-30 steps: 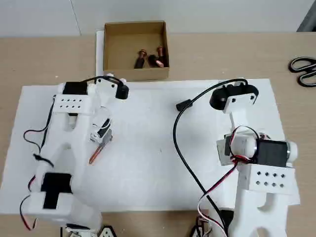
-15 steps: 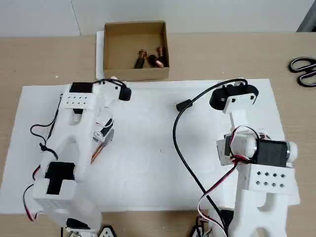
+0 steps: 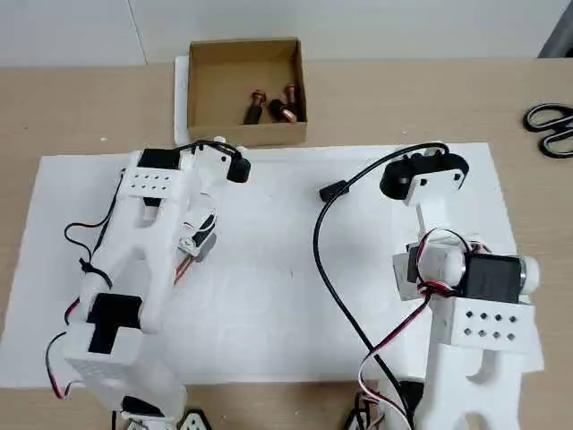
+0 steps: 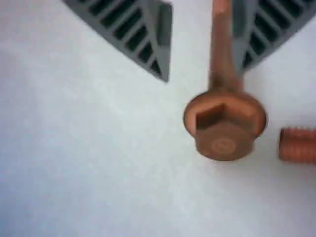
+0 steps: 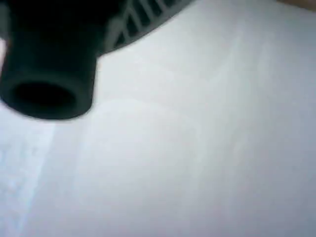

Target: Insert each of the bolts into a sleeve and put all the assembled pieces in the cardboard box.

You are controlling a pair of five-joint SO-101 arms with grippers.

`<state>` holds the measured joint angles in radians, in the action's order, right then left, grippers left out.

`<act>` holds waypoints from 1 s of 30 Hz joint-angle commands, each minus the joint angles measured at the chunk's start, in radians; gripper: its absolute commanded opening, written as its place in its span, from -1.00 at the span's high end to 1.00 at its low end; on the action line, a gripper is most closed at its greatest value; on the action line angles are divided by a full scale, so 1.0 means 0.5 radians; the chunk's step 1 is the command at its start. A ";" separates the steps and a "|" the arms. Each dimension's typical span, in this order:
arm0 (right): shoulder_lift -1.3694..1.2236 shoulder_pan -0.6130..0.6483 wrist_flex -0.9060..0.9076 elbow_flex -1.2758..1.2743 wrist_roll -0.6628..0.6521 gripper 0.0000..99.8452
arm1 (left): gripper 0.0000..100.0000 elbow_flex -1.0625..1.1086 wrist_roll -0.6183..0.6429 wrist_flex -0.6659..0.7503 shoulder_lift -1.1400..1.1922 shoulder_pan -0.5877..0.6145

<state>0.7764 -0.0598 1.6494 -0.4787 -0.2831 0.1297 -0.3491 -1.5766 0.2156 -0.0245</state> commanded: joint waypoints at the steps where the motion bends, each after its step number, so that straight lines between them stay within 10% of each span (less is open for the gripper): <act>1: 0.026 -0.005 -0.020 0.006 -0.018 0.97 | 0.83 -0.075 0.006 0.028 -0.006 0.025; 30: 0.041 -0.011 -0.017 0.006 -0.025 0.97 | 0.95 -0.100 0.031 0.107 0.485 0.028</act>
<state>0.7779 -0.0598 1.6494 -0.4787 -0.2831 0.0852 -0.3383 -1.5535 0.4212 -0.0215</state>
